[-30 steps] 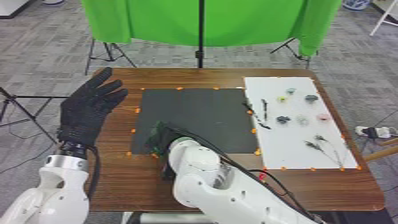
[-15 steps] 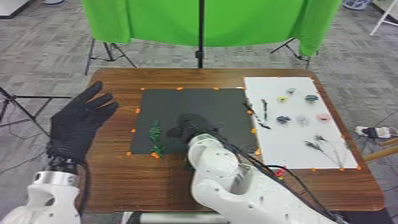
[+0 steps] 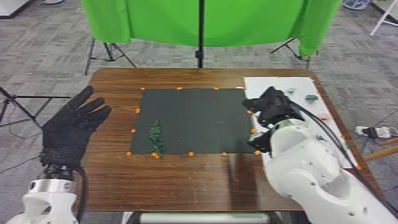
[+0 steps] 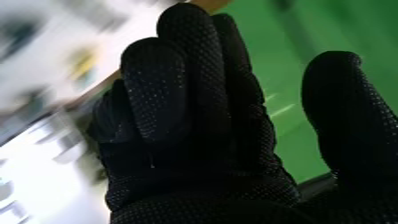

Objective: Arrange flowers

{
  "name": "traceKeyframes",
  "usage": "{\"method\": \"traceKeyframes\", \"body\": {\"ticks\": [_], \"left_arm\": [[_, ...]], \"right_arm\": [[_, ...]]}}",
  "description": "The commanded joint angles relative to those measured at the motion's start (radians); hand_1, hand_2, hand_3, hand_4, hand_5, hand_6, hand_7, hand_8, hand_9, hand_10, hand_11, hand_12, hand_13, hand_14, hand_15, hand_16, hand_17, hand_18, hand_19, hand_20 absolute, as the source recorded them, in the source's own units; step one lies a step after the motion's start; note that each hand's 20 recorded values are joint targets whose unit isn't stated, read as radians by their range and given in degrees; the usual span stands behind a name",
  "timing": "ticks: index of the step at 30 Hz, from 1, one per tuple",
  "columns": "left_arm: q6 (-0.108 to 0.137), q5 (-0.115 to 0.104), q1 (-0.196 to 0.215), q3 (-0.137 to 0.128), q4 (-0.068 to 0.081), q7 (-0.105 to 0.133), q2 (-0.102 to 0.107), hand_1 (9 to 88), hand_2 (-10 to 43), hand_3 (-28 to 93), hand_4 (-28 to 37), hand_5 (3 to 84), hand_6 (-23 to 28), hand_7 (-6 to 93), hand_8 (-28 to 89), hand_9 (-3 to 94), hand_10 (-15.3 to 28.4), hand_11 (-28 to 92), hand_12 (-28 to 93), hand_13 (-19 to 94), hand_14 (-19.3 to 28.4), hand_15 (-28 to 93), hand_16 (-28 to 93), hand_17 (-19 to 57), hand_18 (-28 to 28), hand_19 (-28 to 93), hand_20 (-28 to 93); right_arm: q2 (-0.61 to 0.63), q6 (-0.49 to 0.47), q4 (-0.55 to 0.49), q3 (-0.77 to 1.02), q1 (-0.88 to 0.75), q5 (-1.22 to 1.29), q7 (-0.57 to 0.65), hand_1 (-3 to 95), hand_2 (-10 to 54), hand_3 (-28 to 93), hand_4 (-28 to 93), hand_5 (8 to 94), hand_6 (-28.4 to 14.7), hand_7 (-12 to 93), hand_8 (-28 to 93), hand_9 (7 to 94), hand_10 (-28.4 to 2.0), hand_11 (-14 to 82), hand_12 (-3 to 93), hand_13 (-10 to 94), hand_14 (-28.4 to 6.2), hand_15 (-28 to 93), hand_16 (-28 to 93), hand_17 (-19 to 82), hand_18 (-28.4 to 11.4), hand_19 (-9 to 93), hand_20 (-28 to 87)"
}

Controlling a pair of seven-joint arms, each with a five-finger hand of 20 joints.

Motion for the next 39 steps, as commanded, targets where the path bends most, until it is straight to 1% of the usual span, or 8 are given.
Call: {"method": "traceKeyframes", "body": {"ticks": [1,5,7,12,30,33,35,39], "left_arm": [[0.01,-0.018,0.016,0.013,0.01,0.033,0.015,23.6,5.7,81,-24.0,39.5,9.6,11.0,-9,35.5,19.7,23,11,27,27.9,50,-8,-8.7,26.2,54,13],[0.001,-0.008,0.011,0.009,0.009,0.01,0.001,23.6,5.7,81,-24.1,39.4,9.6,10.9,-9,35.4,19.7,23,11,27,27.9,50,-8,-8.7,26.2,54,13],[0.005,-0.012,0.016,0.009,0.008,0.026,0.007,23.6,5.7,81,-24.0,39.4,9.6,10.9,-9,35.4,19.8,23,11,27,27.9,50,-8,-8.8,26.2,54,13],[0.011,-0.01,0.024,-0.004,0.003,0.019,-0.002,23.6,5.7,81,-23.9,39.4,9.6,11.1,-9,35.4,19.8,23,11,27,27.9,50,-8,-8.8,26.2,54,13],[0.009,-0.009,0.022,-0.003,0.005,-0.002,-0.019,23.7,5.6,81,-23.8,39.5,9.7,11.3,-9,35.6,19.9,24,11,27,28.0,50,-8,-8.8,26.3,54,13],[0.013,-0.011,0.026,-0.004,0.003,0.001,-0.018,23.6,5.5,81,-23.8,39.5,9.7,11.3,-9,35.6,19.9,24,11,27,28.0,50,-8,-8.8,26.3,54,13],[0.015,-0.012,0.03,-0.005,0.002,0.005,-0.016,23.7,5.5,81,-23.9,39.4,9.6,11.3,-9,35.6,20.0,24,11,27,28.0,50,-8,-8.8,26.3,54,13],[0.015,-0.009,0.032,-0.01,-0.001,-0.006,-0.025,23.7,5.5,81,-23.9,39.4,9.6,11.3,-9,35.6,20.0,24,11,27,28.0,50,-8,-8.8,26.3,54,13]], "right_arm": [[0.278,0.153,0.046,0.188,-0.26,-0.1,0.127,29.4,1.2,75,-23,72.2,-6.3,15,-11,76.4,-18.8,37.0,17.4,66,-17.5,73,14,35,-27.2,93,35],[0.285,0.09,0.053,0.301,-0.355,-0.132,0.179,30.3,-0.1,76,-23,69.7,-6.2,15,-11,74.0,-19.1,37.7,17.0,64,-17.6,73,13,34,-27.0,93,36],[0.289,0.053,0.058,0.343,-0.391,-0.139,0.193,30.1,-0.4,76,-24,68.1,-6.5,15,-11,72.1,-19.9,37.8,16.7,63,-18.1,74,13,32,-27.1,93,36],[0.275,-0.043,0.06,0.41,-0.453,-0.086,0.162,30.0,-1.4,77,-24,65.4,-7.4,14,-11,68.9,-21.0,38.2,16.2,60,-18.9,76,12,29,-27.6,93,37],[0.267,-0.136,0.172,0.275,-0.372,-0.048,0.179,34.6,-6.0,77,-25,66.5,-6.1,15,-11,67.4,-20.1,38.5,15.3,59,-18.1,76,10,27,-28.3,91,39],[0.275,-0.152,0.189,0.238,-0.349,-0.086,0.166,38.6,-7.3,77,-26,70.8,-5.1,16,-11,70.1,-18.7,40.1,15.6,62,-16.3,76,11,28,-27.8,91,39],[0.274,-0.167,0.192,0.228,-0.34,-0.101,0.158,46.9,-8.3,73,-28,77.5,-4.1,18,-1,75.7,-15.3,40.6,17.9,66,-14.5,76,12,31,-26.9,92,39],[0.279,-0.116,0.165,0.233,-0.345,-0.141,0.151,54.1,-8.9,70,-28,85.0,-1.6,21,5,84.7,-12.0,42.4,20.4,73,-11.8,75,15,36,-25.7,93,44]]}}
